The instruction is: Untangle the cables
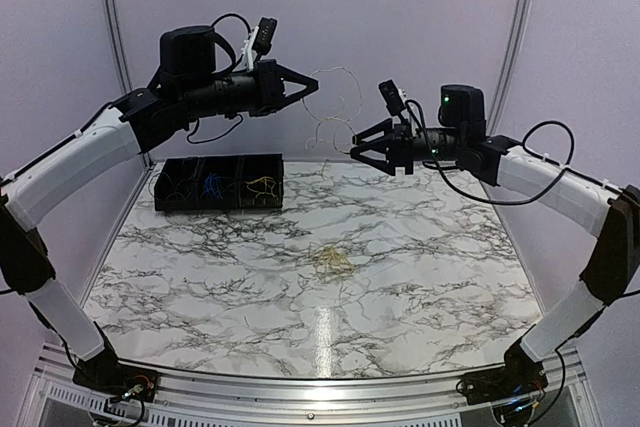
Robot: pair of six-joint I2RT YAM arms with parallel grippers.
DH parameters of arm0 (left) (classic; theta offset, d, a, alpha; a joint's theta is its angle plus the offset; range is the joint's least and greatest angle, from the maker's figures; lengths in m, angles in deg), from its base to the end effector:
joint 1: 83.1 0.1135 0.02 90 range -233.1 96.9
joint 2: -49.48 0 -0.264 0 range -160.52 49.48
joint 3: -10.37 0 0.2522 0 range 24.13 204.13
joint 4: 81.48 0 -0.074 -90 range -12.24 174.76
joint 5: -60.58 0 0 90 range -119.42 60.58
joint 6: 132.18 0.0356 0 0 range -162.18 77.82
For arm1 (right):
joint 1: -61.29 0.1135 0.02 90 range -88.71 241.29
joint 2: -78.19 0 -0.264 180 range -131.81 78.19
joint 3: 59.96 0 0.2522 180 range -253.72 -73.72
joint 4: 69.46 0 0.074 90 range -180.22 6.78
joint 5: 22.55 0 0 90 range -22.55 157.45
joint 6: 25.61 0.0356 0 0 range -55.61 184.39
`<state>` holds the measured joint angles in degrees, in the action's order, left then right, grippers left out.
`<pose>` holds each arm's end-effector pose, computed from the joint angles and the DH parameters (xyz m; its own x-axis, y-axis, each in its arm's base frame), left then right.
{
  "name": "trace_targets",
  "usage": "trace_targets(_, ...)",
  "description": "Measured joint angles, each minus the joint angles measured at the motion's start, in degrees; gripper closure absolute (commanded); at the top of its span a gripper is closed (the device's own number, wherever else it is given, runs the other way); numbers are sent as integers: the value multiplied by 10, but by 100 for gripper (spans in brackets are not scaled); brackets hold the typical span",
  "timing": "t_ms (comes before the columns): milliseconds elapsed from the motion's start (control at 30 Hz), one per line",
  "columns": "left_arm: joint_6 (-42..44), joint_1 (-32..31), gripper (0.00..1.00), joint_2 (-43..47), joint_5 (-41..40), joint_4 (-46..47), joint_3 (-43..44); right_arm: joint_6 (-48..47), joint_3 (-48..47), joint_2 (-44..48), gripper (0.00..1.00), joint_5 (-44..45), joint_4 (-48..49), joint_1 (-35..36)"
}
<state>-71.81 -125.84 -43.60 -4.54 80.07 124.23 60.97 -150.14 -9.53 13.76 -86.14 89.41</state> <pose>0.2661 -0.2663 0.4709 -0.4311 -0.2123 -0.8770 0.8183 0.3175 -0.4791 0.2984 0.1920 0.3648 -0.1585 -0.1248 -0.9794 -0.9792 0.1469 0.1398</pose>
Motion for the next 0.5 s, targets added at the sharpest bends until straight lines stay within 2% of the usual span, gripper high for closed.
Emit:
trace_targets(167, -3, 0, 100, -9, 8, 6, 0, 9, -8, 0, 31, -3, 5, 0)
trace_targets(500, -13, 0, 100, -16, 20, 14, 0, -1, -41, -1, 45, 0, -7, 0)
